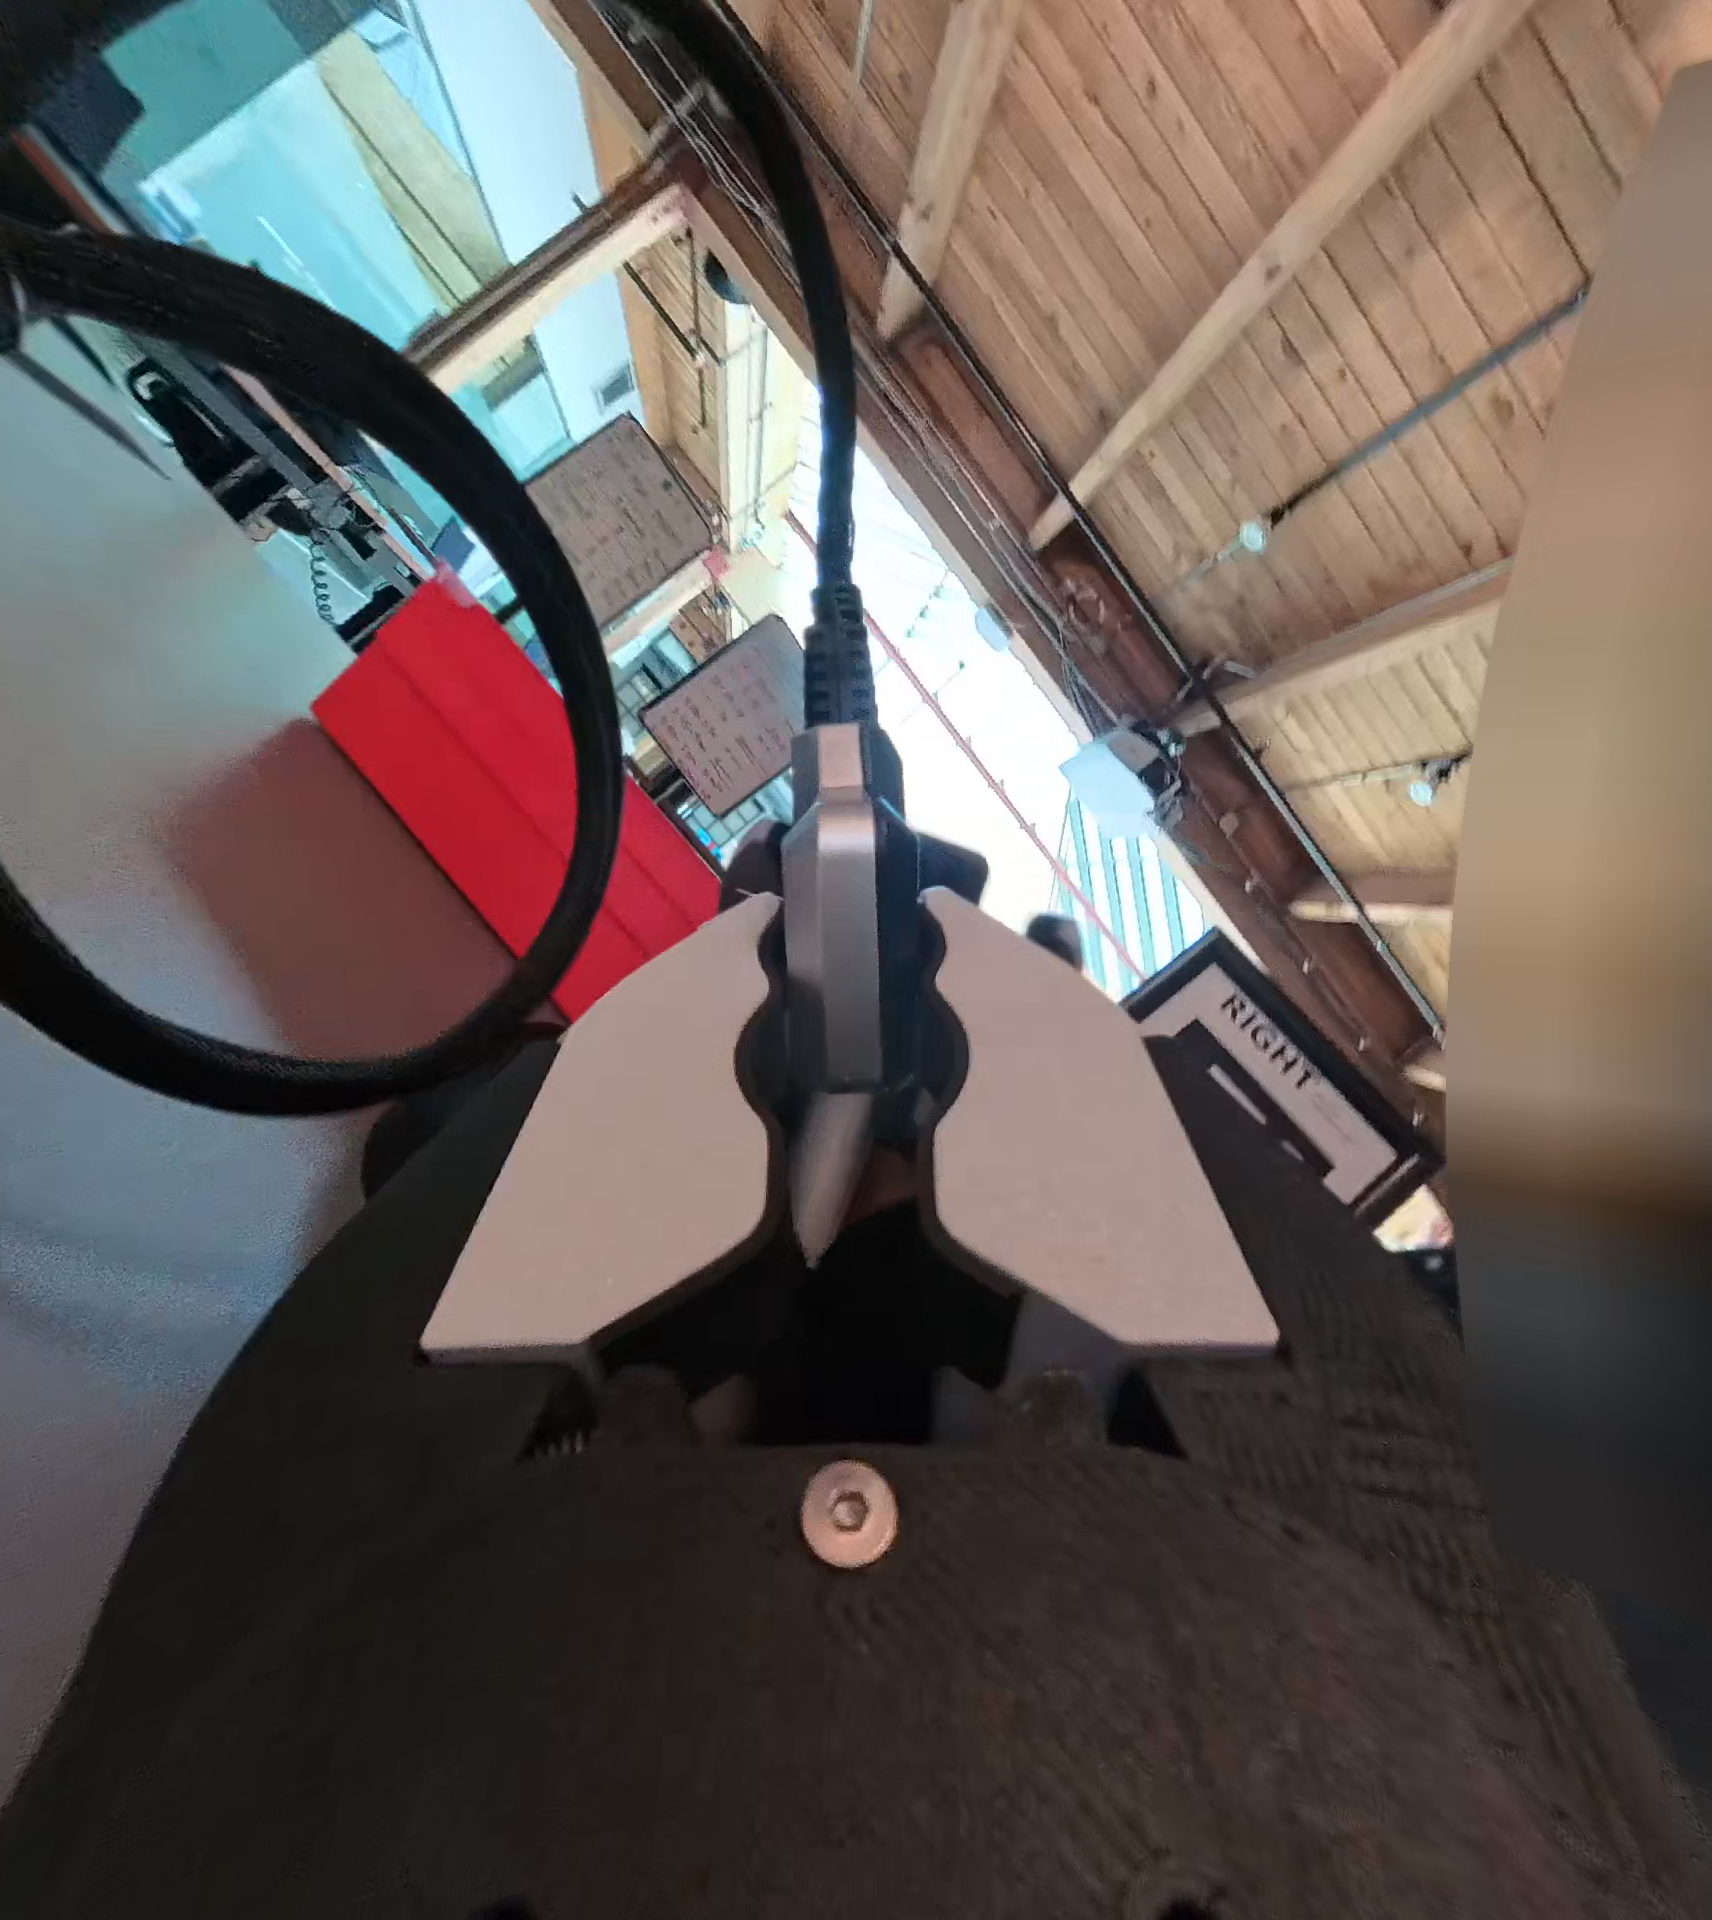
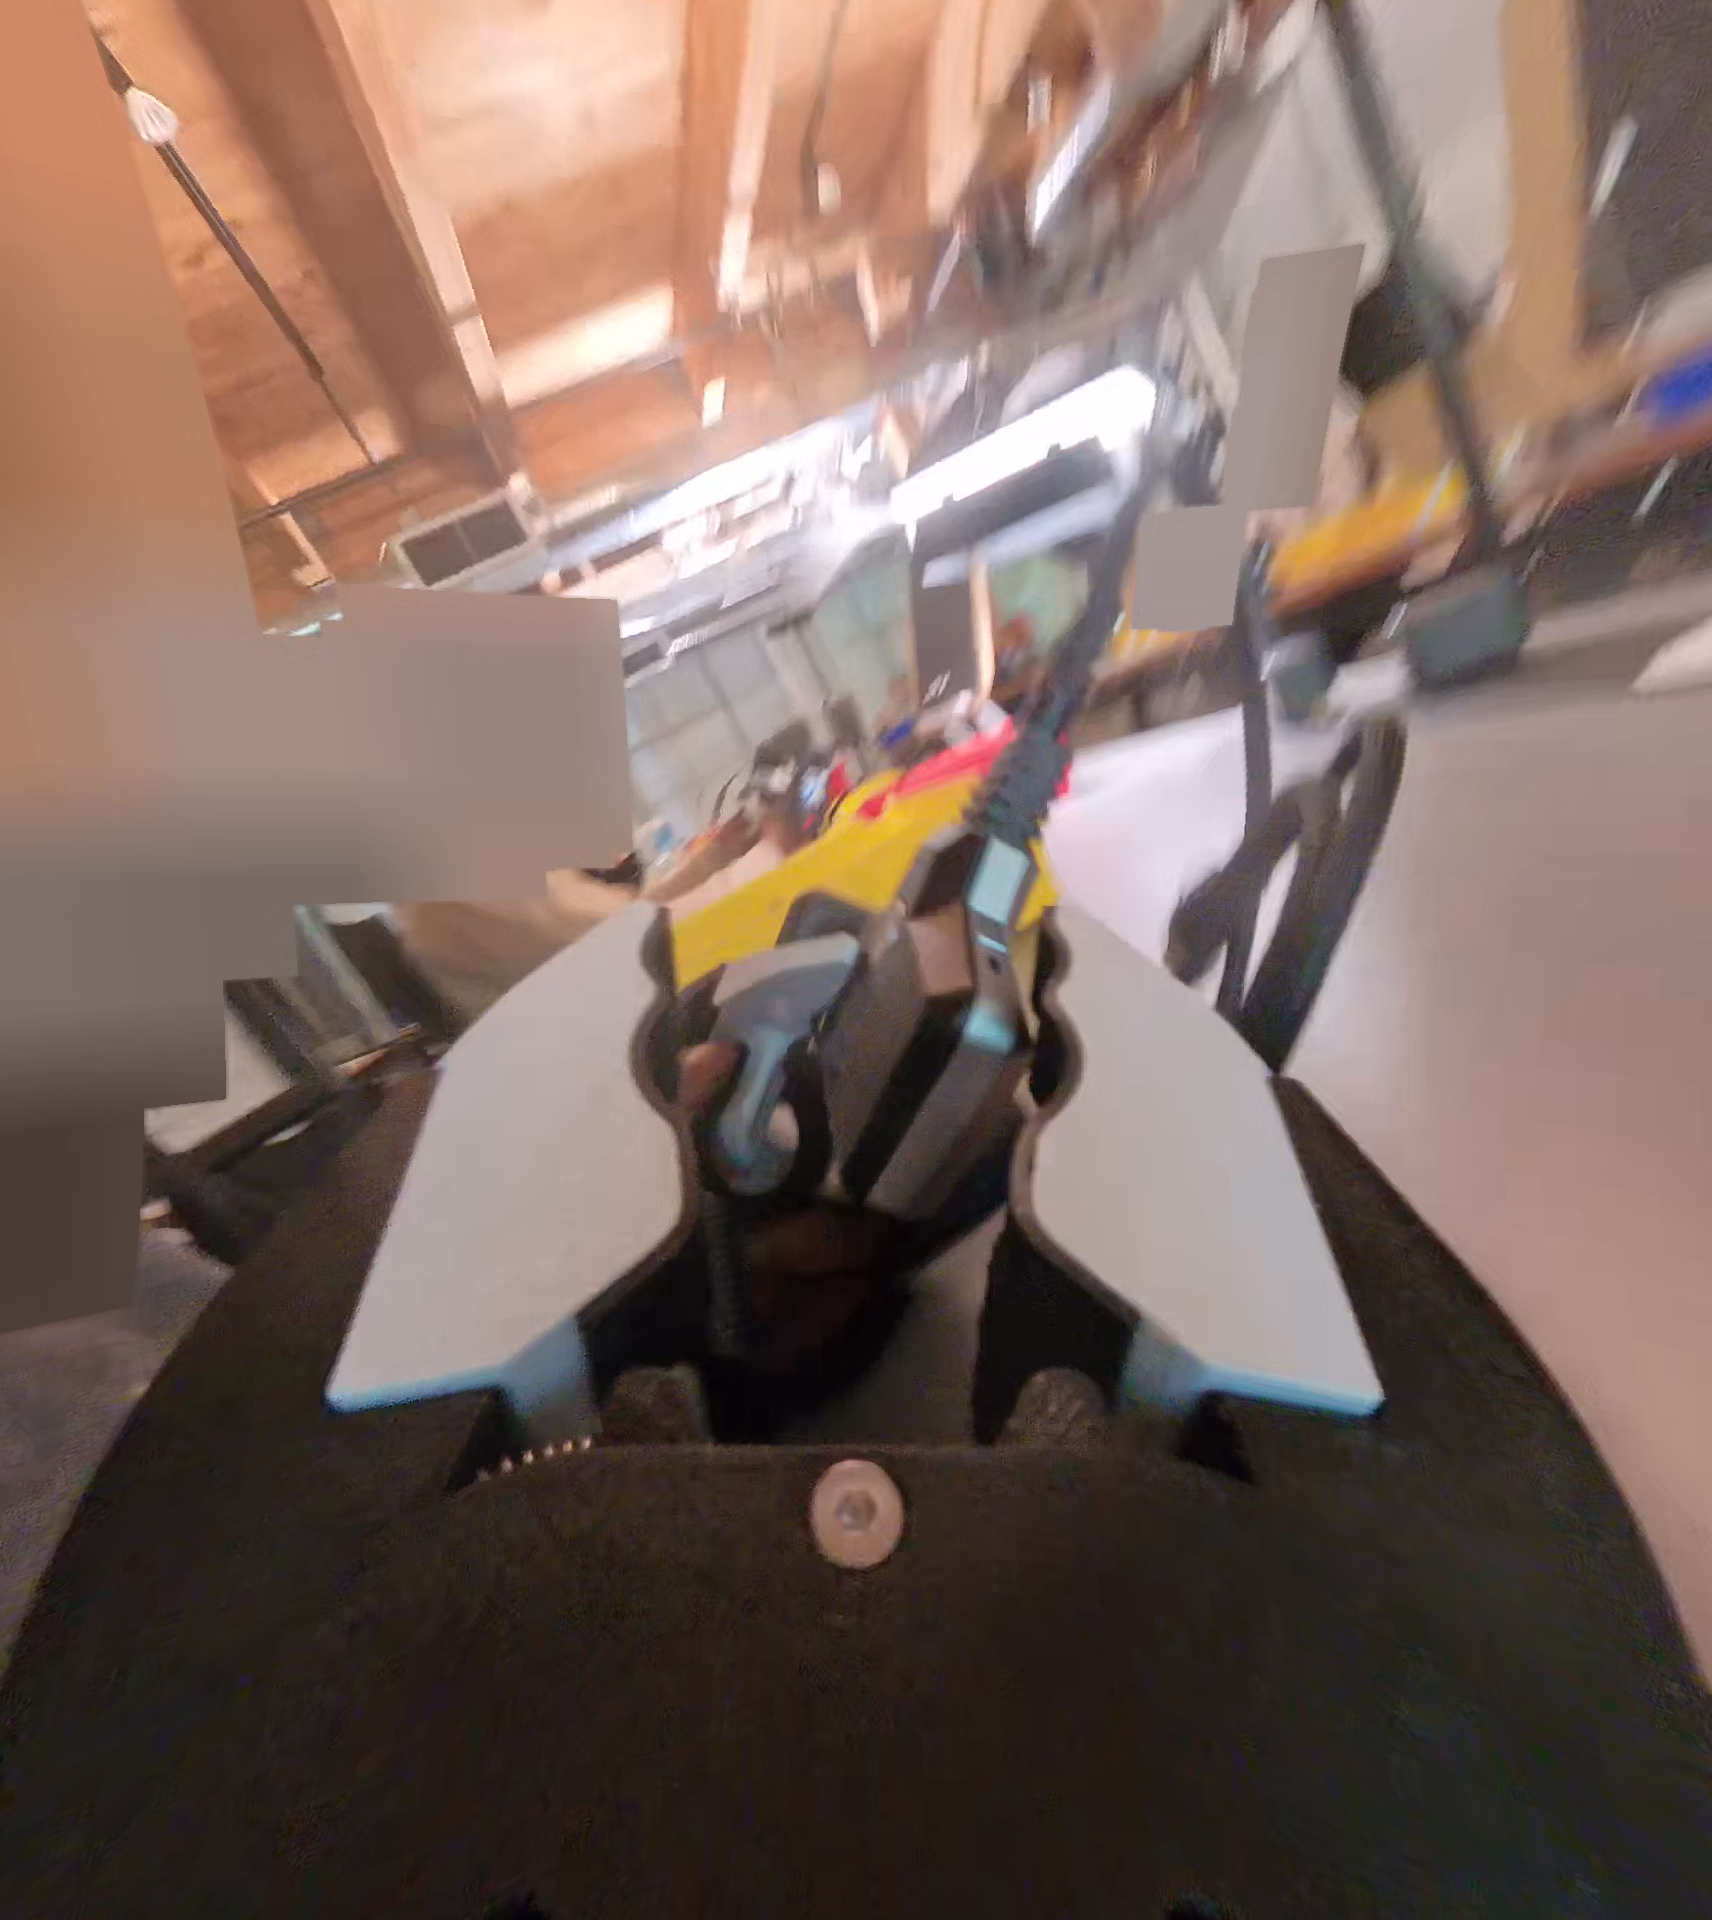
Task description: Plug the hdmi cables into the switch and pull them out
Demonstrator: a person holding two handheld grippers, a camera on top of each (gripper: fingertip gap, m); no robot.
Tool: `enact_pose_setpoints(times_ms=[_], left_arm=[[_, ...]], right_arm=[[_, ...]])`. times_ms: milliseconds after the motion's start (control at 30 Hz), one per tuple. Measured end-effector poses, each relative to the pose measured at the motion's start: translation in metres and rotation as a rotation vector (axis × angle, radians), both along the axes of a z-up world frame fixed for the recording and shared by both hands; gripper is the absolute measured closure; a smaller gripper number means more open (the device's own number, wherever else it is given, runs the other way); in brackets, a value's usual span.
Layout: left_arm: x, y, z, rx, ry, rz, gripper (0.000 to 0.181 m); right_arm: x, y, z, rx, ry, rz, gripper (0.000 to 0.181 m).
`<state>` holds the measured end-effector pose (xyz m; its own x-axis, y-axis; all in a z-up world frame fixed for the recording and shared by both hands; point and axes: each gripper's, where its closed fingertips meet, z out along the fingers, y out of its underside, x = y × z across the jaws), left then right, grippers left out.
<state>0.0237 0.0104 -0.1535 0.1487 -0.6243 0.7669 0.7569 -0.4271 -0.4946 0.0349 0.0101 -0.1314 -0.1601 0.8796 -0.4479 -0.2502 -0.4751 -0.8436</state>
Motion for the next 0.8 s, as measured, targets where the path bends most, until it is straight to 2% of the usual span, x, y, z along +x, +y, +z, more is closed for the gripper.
enact_pose_setpoints(times_ms=[67,133,200,233,300,333,433,500,600,800], left_arm=[[-0.002,0.002,-0.003,-0.033,-0.013,-0.001,0.161],[0.001,0.003,-0.006,-0.05,0.011,-0.01,0.161],[0.003,0.003,-0.006,-0.05,0.014,-0.023,0.159],[0.003,0.002,-0.006,-0.049,0.013,-0.029,0.159],[0.005,0.002,-0.007,-0.053,0.018,-0.046,0.161],[0.007,0.001,-0.008,-0.056,0.024,-0.059,0.161],[0.013,0.0,-0.01,-0.061,0.047,-0.092,0.161],[0.016,-0.003,-0.01,-0.059,0.058,-0.117,0.161],[0.019,-0.002,-0.013,-0.067,0.081,-0.123,0.161],[0.021,0.001,-0.015,-0.079,0.097,-0.115,0.161]], right_arm=[[0.014,0.005,0.012,0.174,0.079,-0.189,0.102],[0.02,0.0,0.015,0.494,0.035,-0.321,0.107],[0.015,0.0,-0.01,0.818,-0.232,-0.365,0.099],[0.014,0.003,-0.029,0.909,-0.389,-0.349,0.091],[0.014,0.003,-0.052,0.96,-0.547,-0.279,0.079],[0.013,0.0,-0.051,0.963,-0.529,-0.271,0.082],[0.013,-0.003,-0.033,0.967,-0.387,-0.335,0.11],[0.014,-0.001,-0.035,0.973,-0.412,-0.336,0.121],[0.013,0.0,-0.041,1.024,-0.465,-0.355,0.124],[0.016,0.003,-0.043,0.992,-0.482,-0.343,0.127]])
